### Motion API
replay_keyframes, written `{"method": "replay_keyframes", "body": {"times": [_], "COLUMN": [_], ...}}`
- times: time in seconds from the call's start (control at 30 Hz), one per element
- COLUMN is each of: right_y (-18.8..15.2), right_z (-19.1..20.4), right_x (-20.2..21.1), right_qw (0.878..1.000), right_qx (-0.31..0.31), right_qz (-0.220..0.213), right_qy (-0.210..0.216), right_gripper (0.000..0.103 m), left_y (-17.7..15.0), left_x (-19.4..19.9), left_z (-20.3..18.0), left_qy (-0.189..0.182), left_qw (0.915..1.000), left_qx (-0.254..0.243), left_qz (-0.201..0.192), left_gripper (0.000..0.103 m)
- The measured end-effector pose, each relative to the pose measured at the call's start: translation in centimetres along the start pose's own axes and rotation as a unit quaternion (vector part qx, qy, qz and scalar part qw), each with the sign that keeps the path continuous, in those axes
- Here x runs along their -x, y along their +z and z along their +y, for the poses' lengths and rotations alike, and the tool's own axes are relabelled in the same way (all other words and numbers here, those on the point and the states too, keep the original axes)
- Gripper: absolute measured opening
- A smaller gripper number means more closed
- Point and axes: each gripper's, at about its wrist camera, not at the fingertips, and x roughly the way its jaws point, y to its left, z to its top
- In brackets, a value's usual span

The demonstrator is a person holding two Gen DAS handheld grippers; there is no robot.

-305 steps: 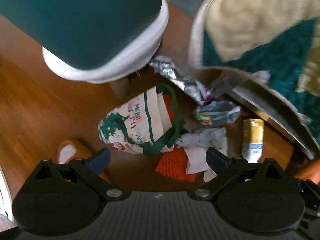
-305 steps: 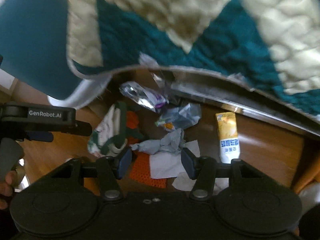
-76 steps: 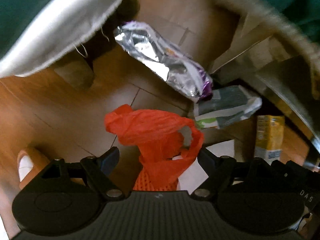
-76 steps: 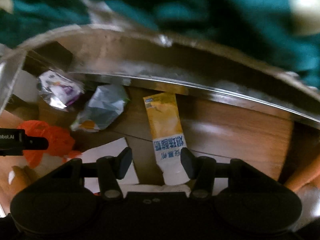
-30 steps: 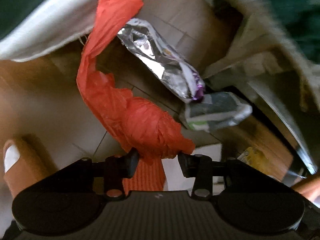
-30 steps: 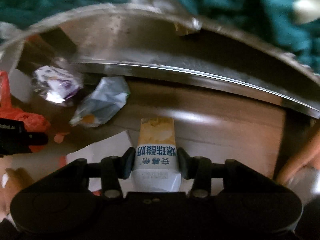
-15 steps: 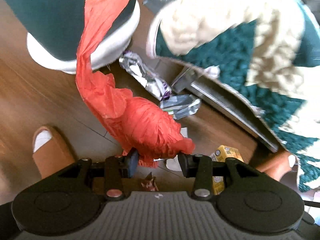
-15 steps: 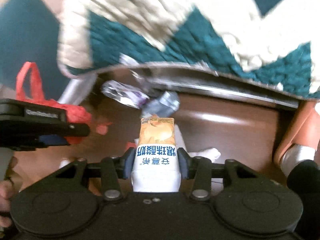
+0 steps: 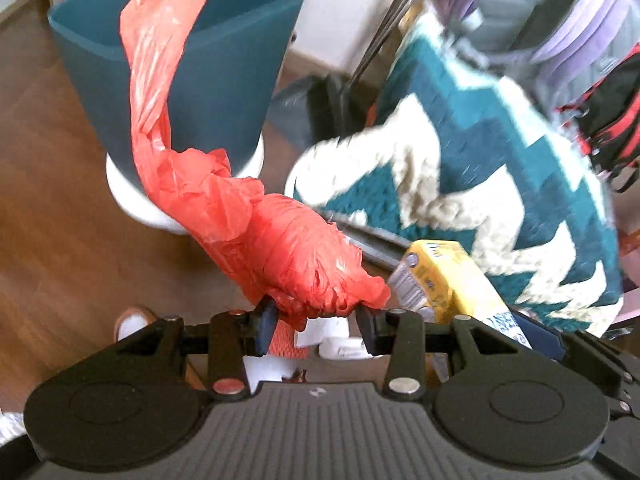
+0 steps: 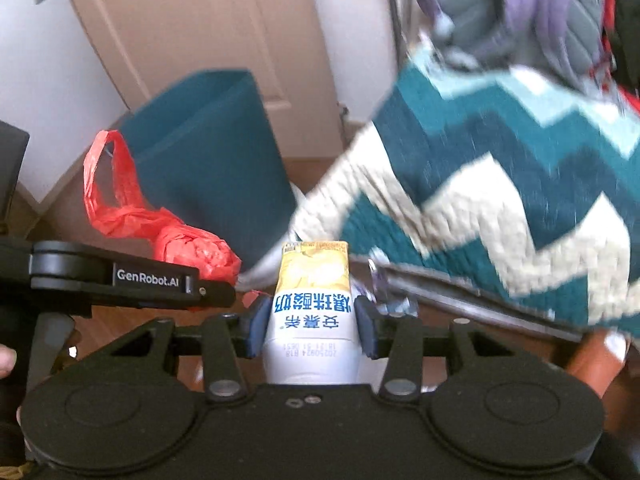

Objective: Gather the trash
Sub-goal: 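Lift the orange bag and yellow carton with both tools toward the wastebasket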

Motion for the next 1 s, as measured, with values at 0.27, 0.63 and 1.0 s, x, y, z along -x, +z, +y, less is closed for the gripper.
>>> {"method": "replay_keyframes", "body": {"times": [0.27, 0.63, 1.0], "right_y": [4.5, 11.8, 5.4], "right_z": [4.0, 9.3, 3.4], "right_x": [4.1, 2.9, -4.0], "right_qw": [0.997, 0.993, 0.998], "right_qx": [0.041, 0.073, 0.043], "right_qz": [-0.061, -0.086, 0.030], "right_qy": [0.015, 0.029, 0.040], "right_gripper": [0.043, 0.002, 0.020], "left_y": [3.1, 9.5, 10.4], "left_x": [7.5, 11.3, 7.8], "left_z": [0.3, 4.0, 6.8], "left_qy": [-0.012, 0.026, 0.031], "left_qw": [0.9966, 0.9898, 0.9898], "left_qx": [-0.034, -0.028, -0.005], "left_qz": [-0.074, -0.137, -0.139], "left_gripper": [0.041, 0.041, 0.041]}}
